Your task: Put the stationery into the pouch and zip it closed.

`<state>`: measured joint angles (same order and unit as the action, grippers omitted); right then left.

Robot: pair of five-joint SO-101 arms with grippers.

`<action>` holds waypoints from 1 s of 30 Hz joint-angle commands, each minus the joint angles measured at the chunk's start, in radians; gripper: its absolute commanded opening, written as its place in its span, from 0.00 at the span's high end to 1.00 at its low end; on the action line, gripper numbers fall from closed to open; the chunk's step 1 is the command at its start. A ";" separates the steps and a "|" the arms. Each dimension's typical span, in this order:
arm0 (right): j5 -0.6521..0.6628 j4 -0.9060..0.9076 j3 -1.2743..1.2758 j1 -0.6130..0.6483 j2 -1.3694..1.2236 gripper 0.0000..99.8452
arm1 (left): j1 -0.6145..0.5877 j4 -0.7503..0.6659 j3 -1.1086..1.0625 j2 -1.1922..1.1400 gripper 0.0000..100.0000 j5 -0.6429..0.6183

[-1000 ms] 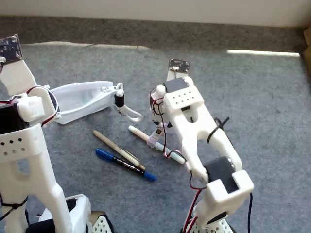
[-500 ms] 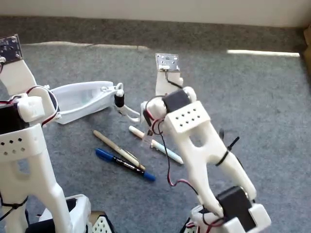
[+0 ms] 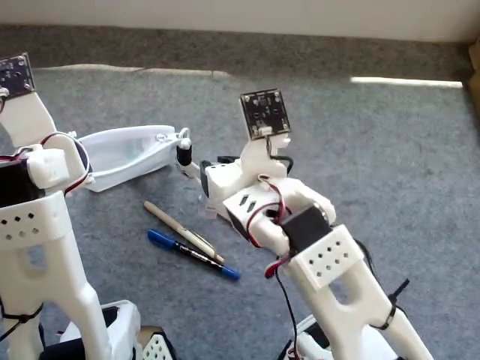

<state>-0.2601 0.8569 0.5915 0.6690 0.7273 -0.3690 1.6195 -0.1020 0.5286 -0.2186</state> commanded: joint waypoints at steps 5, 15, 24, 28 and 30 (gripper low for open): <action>0.015 -0.163 0.005 0.061 0.134 0.99 | -0.001 -0.015 -0.004 0.004 0.99 0.006; 0.269 -0.444 0.012 0.153 0.150 0.99 | -0.001 -0.015 -0.005 0.004 0.99 0.006; 0.338 -0.733 0.013 0.234 0.147 0.99 | -0.001 -0.015 -0.004 0.004 0.99 0.006; 0.339 -0.885 0.044 0.229 0.099 0.99 | -0.001 -0.015 -0.004 0.004 0.99 0.006; 0.339 -0.980 0.076 0.228 0.050 0.99 | -0.001 -0.015 -0.004 0.004 0.99 0.006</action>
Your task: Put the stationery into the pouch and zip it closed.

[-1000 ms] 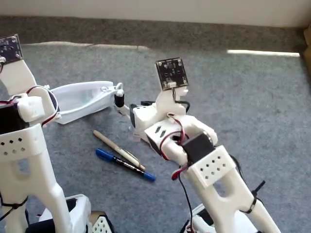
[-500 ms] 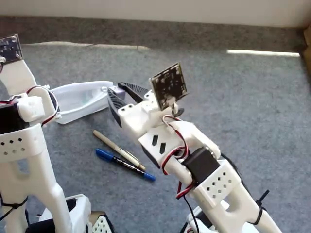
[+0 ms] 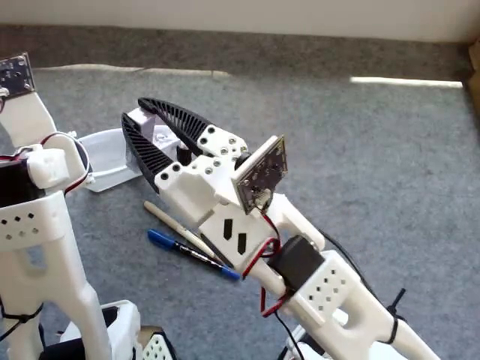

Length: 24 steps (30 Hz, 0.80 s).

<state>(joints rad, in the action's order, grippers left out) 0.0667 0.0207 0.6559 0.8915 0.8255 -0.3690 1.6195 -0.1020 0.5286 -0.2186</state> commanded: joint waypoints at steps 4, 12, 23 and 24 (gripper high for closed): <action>0.012 -0.323 0.076 0.005 -0.136 0.99 | -0.001 -0.015 -0.008 0.004 0.99 0.006; 0.012 -0.593 0.160 0.005 -0.272 0.99 | -0.001 -0.015 -0.008 0.004 0.99 0.006; 0.012 -0.716 0.240 0.016 -0.395 0.99 | -0.001 -0.031 -0.010 0.004 0.99 0.006; 0.012 -0.716 0.240 0.025 -0.398 0.99 | -0.001 -0.031 -0.010 0.002 0.99 0.006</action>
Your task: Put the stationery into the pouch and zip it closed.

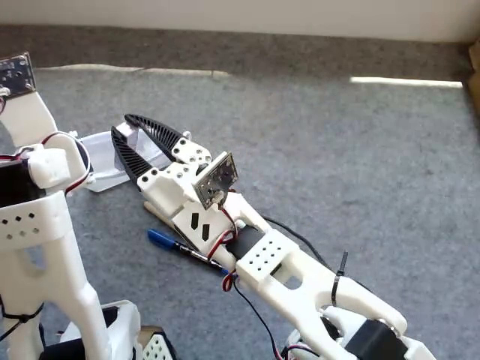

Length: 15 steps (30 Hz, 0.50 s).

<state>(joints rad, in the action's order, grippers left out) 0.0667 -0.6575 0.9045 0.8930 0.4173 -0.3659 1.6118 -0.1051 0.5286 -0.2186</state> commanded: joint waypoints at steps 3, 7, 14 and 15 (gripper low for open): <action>0.012 -0.035 -0.007 0.036 0.007 0.99 | -0.004 -0.023 -0.007 0.004 0.99 0.006; 0.012 -0.033 -0.005 0.065 0.010 0.99 | -0.004 -0.021 -0.007 0.004 0.99 0.006; 0.012 0.079 0.008 0.088 0.018 0.89 | -0.004 -0.021 -0.007 0.004 0.99 0.006; 0.012 0.081 0.008 0.087 0.018 0.87 | -0.004 -0.021 -0.007 0.004 0.99 0.006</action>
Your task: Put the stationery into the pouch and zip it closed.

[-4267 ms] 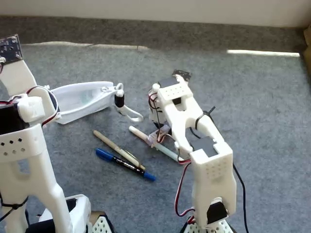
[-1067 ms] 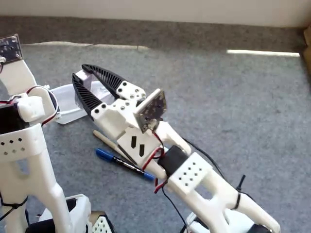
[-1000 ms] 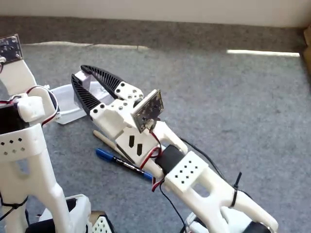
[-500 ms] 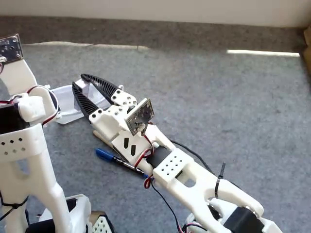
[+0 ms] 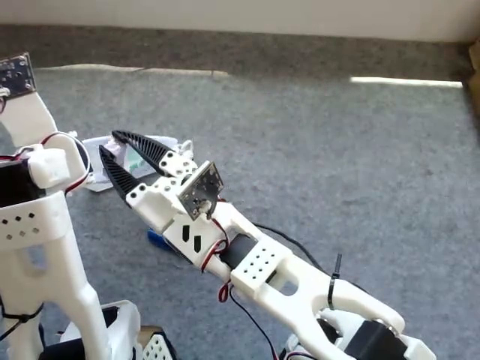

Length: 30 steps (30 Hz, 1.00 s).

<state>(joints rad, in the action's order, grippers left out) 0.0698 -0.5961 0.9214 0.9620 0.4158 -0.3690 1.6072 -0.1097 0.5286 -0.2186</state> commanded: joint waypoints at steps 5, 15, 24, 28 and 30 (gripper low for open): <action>0.109 0.019 0.001 0.030 0.019 0.84 | -0.001 -0.017 -0.002 0.002 0.99 0.006; 0.135 0.019 0.002 0.042 0.019 0.84 | -0.002 -0.017 -0.004 0.001 0.99 0.006; 0.137 0.048 0.004 -0.021 0.056 0.84 | -0.002 -0.017 -0.004 -0.001 0.99 0.006; 0.135 0.251 0.002 -0.015 0.216 0.84 | -0.004 -0.017 -0.004 -0.001 0.99 0.006; 0.133 0.349 0.001 -0.015 0.311 0.84 | -0.004 -0.017 -0.004 -0.001 0.99 0.006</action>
<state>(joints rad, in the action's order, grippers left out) 0.1941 -0.3721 0.9306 0.9651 0.5692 -0.3690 1.6072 -0.1097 0.5286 -0.2186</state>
